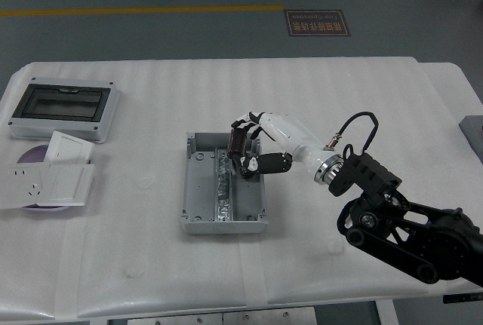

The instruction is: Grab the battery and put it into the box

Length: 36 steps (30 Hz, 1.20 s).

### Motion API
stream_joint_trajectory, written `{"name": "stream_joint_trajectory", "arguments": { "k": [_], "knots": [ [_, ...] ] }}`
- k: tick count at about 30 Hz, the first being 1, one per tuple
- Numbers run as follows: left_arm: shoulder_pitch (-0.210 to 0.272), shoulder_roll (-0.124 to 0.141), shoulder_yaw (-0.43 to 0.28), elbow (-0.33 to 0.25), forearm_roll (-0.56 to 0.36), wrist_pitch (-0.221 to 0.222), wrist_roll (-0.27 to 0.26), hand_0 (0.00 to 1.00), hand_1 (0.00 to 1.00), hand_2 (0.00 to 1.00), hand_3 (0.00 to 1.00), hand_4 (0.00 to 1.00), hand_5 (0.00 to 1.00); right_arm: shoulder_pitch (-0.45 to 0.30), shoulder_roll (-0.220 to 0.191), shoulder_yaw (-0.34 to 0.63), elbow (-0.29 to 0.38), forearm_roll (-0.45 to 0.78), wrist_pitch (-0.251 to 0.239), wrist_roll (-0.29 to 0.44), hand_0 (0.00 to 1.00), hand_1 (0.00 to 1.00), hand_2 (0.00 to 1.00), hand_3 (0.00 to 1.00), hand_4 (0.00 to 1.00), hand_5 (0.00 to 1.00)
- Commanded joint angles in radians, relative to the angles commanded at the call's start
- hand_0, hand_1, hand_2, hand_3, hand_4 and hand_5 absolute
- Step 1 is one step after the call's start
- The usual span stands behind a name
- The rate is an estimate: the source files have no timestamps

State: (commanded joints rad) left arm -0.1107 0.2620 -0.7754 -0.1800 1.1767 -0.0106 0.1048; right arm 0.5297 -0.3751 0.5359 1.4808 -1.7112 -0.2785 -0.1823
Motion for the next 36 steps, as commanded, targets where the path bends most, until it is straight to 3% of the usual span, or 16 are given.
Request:
{"name": "stream_joint_trajectory", "arguments": {
  "k": [4,5,10,11,14,21,28,36],
  "knots": [
    [0.002,0.001,-0.013,0.0,0.01,-0.002,0.003,0.626,0.638,0.59,0.627,0.653,0.053,-0.006,0.01,-0.008,-0.019,-0.001,0.005,-0.002,0.775,0.698,0.742,0.764,0.678,0.198],
    [0.003,0.001,-0.018,0.0,0.015,-0.003,0.005,0.626,0.64,0.59,0.627,0.654,0.053,-0.007,0.011,-0.009,-0.022,0.0,0.006,-0.002,0.848,0.768,0.798,0.866,0.696,0.2],
    [0.005,0.003,-0.033,0.0,0.029,-0.005,0.008,0.626,0.64,0.59,0.627,0.654,0.053,-0.009,0.014,-0.013,-0.03,0.009,0.007,0.001,0.848,0.768,0.798,0.866,0.696,0.2],
    [0.005,0.003,-0.034,0.0,0.03,-0.005,0.008,0.626,0.639,0.589,0.627,0.656,0.053,-0.009,0.014,-0.013,-0.031,0.01,0.007,0.001,0.904,0.819,0.827,0.884,0.785,0.271],
    [0.011,0.004,-0.027,0.0,0.028,-0.006,0.008,0.626,0.639,0.589,0.627,0.656,0.053,-0.01,0.015,-0.014,-0.032,0.017,0.008,0.003,0.904,0.819,0.827,0.884,0.785,0.271],
    [0.06,0.015,0.004,0.0,0.03,-0.018,0.02,0.625,0.639,0.589,0.628,0.656,0.054,-0.022,0.013,0.004,-0.029,0.022,0.007,0.007,0.926,0.84,0.842,0.893,0.81,0.298],
    [0.107,0.025,0.049,0.0,0.022,-0.029,0.035,0.625,0.639,0.589,0.628,0.657,0.056,-0.119,-0.02,0.152,0.031,-0.004,-0.017,0.018,0.93,0.845,0.845,0.893,0.804,0.295],
    [0.133,0.039,0.249,-0.004,-0.15,0.0,0.009,0.626,0.64,0.59,0.631,0.659,0.061,-0.292,-0.066,0.408,0.02,0.087,-0.069,0.11,0.924,0.834,0.837,0.885,0.795,0.284]
  ]
}}
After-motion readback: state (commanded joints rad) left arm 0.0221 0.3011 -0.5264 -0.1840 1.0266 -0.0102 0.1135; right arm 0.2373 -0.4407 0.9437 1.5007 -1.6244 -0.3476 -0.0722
